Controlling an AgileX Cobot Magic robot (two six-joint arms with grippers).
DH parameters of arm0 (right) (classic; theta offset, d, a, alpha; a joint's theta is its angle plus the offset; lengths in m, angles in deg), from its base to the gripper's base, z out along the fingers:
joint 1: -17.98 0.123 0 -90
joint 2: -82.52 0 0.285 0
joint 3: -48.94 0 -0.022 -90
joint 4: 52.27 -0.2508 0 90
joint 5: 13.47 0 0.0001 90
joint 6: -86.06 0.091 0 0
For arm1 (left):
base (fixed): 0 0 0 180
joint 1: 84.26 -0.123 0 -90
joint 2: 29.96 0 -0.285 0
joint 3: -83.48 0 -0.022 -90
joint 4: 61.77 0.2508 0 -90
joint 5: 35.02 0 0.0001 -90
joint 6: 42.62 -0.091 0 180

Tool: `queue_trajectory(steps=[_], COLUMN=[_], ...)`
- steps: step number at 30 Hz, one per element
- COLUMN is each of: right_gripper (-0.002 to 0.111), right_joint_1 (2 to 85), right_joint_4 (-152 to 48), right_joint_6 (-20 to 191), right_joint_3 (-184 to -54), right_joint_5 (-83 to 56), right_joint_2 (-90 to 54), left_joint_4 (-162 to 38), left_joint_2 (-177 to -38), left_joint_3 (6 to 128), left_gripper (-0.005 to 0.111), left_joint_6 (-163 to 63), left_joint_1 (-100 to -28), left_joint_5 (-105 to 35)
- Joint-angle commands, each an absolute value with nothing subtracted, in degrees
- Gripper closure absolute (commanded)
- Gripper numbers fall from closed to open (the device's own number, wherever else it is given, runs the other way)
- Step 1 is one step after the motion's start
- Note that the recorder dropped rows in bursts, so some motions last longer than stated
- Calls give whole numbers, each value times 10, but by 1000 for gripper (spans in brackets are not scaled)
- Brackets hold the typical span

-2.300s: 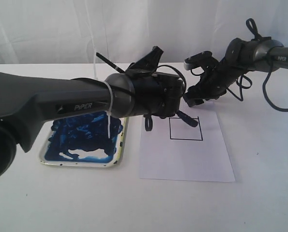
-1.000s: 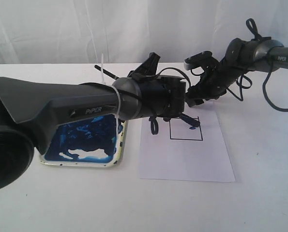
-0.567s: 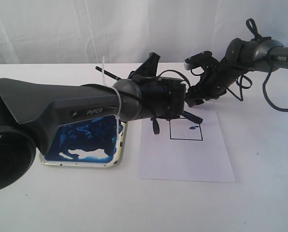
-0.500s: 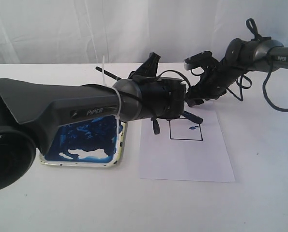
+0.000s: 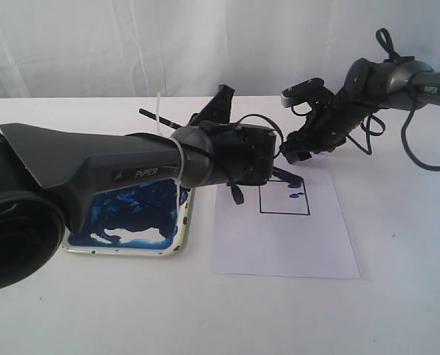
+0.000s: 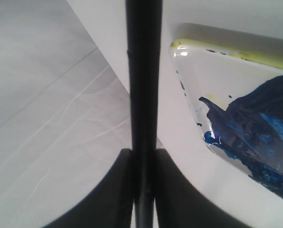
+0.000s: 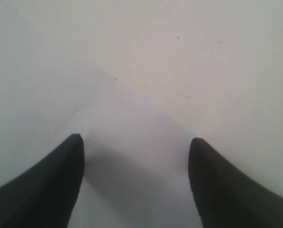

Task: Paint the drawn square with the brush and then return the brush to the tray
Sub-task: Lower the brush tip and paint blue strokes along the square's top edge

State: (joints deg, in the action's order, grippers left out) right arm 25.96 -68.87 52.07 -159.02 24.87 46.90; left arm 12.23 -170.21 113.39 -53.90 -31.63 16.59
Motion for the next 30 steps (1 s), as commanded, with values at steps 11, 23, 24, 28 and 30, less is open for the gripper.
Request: queue_trajectory(steps=[11,23,24,28,30], right_gripper=[48,48,48,48,48], right_joint_1=[259,259,259,259,259], right_joint_4=[-666,-666,-666,-666,-666], right_joint_6=[512,512,512,512,512], right_joint_3=[-1579,-1579,-1579,-1579,-1579], right_joint_5=[262,262,262,262,262], right_joint_2=[491,491,491,491,491], left_joint_4=[118,118,118,116,109], left_joint_2=[-1703,-1703,-1703,-1703,-1703], left_joint_3=[1137,1137,1137,1137,1137], left_gripper=[107,107,107,107,107], left_joint_6=[-516,-518,-518,-518,-518], left_joint_1=[-316,-316,-316,-313,-313], left_joint_5=[160,198,198,165,167])
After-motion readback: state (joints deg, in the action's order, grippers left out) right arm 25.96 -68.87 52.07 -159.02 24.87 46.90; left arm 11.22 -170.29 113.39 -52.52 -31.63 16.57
